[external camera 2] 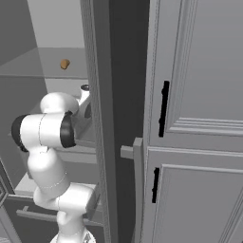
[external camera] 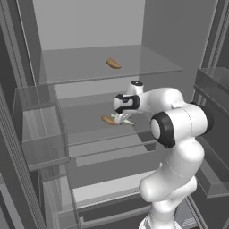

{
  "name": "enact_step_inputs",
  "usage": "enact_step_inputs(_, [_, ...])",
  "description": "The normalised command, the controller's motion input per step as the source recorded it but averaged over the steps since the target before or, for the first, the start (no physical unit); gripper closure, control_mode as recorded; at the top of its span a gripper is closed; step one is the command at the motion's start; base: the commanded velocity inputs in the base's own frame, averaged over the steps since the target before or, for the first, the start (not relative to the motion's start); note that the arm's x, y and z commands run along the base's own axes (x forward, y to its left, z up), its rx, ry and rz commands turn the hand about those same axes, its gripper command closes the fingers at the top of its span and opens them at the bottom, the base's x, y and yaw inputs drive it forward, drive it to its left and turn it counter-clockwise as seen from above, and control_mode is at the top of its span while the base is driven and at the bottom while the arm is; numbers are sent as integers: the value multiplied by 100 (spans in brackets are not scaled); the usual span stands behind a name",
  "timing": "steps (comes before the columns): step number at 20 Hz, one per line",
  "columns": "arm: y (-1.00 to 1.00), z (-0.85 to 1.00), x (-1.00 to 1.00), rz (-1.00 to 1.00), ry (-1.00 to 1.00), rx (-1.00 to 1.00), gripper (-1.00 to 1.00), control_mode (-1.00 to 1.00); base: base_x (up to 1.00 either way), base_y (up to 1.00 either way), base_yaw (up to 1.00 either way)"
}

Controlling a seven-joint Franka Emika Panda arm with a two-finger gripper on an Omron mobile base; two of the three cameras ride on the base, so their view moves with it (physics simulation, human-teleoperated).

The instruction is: Place one sweet potato and one fish in each tupperware on the nearby counter, to pack two identical lunches.

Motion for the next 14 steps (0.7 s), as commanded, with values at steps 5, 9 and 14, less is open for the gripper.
enact_step_inputs(5, [0, -34, -11, 2, 3, 0, -100, -100, 0, 0, 0])
enact_step_inputs(9, [0, -31, 0, 2, 3, 0, -100, -100, 0, 0, 0])
enact_step_inputs(14, [2, -25, 0, 0, 5, 0, 100, -100, 0, 0, 0])
